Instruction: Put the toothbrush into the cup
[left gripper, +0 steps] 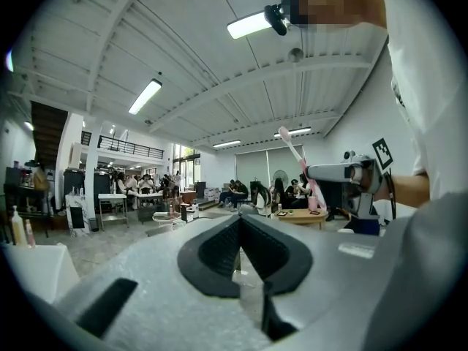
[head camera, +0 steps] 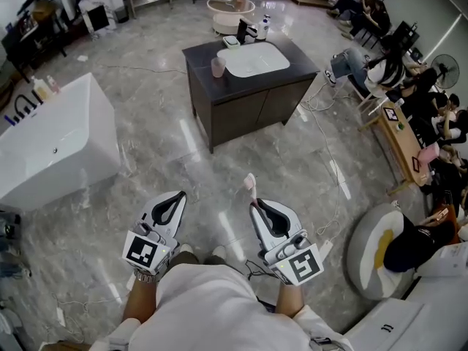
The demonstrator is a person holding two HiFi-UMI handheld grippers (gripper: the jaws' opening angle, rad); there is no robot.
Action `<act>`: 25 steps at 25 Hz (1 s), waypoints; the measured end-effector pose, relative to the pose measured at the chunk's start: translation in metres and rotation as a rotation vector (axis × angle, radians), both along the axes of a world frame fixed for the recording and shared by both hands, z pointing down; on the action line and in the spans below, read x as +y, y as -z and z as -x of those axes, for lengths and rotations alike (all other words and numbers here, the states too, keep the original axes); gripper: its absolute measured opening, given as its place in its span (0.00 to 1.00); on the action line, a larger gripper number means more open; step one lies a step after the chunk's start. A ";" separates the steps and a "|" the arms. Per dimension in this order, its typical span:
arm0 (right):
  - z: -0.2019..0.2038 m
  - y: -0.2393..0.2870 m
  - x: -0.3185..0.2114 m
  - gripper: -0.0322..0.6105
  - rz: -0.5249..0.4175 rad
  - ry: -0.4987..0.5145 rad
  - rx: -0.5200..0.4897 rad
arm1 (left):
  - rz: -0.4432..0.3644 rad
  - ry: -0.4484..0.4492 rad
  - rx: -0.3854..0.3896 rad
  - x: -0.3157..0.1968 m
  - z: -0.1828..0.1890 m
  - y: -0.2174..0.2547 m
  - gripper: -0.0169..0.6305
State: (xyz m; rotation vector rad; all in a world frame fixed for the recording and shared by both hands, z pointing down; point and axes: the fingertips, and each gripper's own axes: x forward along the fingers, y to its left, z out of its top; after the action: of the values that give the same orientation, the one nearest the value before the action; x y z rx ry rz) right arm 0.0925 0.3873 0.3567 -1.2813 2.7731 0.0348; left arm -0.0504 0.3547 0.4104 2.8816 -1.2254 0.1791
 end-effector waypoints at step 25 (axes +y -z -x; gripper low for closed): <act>0.033 -0.009 -0.272 0.12 0.041 -0.047 0.044 | -0.026 -0.070 0.058 -0.286 0.017 0.002 0.02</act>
State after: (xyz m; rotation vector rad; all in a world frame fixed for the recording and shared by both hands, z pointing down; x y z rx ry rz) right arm 0.0596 0.1157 0.3661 -1.3716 2.7940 0.0090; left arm -0.0672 0.0692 0.4089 2.9315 -1.1266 0.0797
